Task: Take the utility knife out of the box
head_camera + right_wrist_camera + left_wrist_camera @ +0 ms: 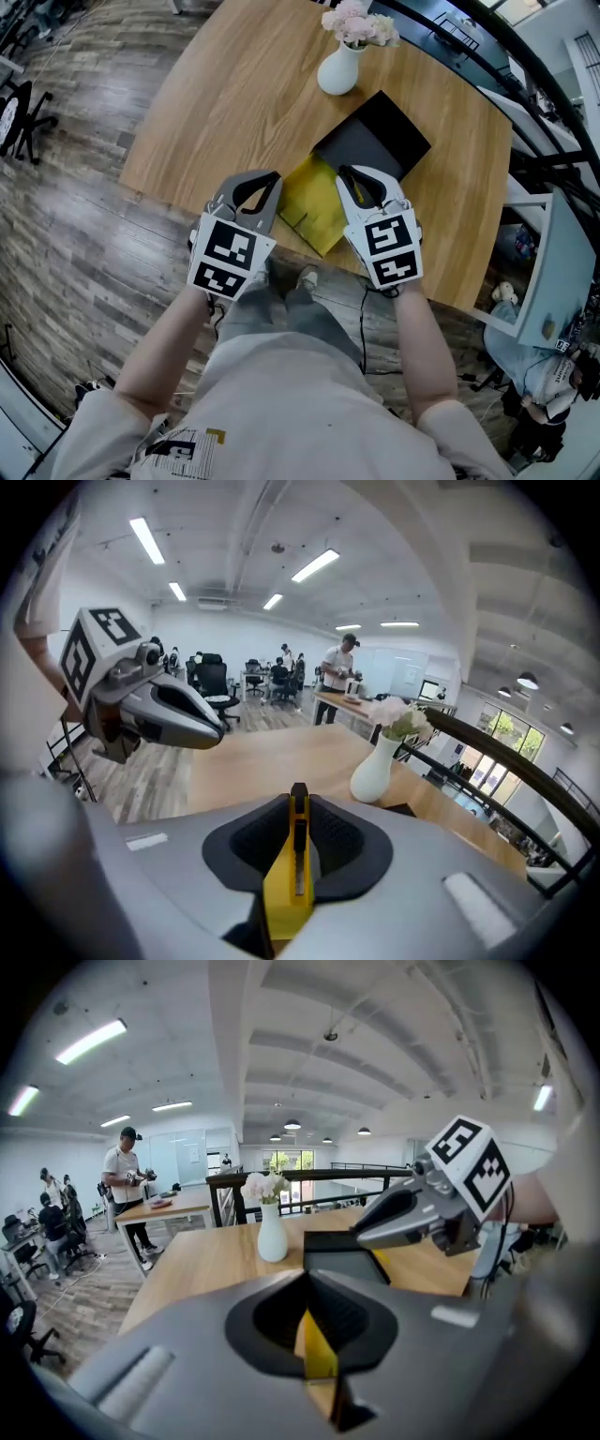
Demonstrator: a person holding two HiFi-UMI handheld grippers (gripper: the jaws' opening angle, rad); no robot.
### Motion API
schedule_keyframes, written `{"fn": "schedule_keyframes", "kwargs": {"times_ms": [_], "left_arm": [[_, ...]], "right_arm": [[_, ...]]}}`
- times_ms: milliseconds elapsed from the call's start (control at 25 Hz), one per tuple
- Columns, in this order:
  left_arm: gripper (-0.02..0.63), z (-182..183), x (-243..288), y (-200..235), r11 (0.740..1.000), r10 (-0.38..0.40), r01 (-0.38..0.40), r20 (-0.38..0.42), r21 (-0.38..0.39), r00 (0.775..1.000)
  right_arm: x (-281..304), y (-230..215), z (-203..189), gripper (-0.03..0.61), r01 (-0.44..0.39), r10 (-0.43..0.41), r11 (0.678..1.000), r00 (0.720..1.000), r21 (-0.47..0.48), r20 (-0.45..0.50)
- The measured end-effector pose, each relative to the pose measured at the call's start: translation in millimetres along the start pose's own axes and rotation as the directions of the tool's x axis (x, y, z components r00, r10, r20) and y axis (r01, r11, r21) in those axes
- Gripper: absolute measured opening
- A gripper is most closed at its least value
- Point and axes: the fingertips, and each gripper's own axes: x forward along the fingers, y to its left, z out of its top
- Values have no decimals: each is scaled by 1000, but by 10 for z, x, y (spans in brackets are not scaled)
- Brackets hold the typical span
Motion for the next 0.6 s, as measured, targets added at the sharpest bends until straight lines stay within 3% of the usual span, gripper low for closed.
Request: {"fn": "schedule_keyframes", "kwargs": {"times_ms": [280, 600], "left_arm": [[2, 638, -450, -140, 998, 20, -27, 134, 50, 991], [2, 1372, -1095, -381, 992, 15, -53, 303, 116, 953]], "right_arm": [[-754, -155, 525, 66, 57, -69, 996, 983, 75, 168], [-1695, -208, 1051, 66, 160, -173, 985, 929, 67, 328]]}}
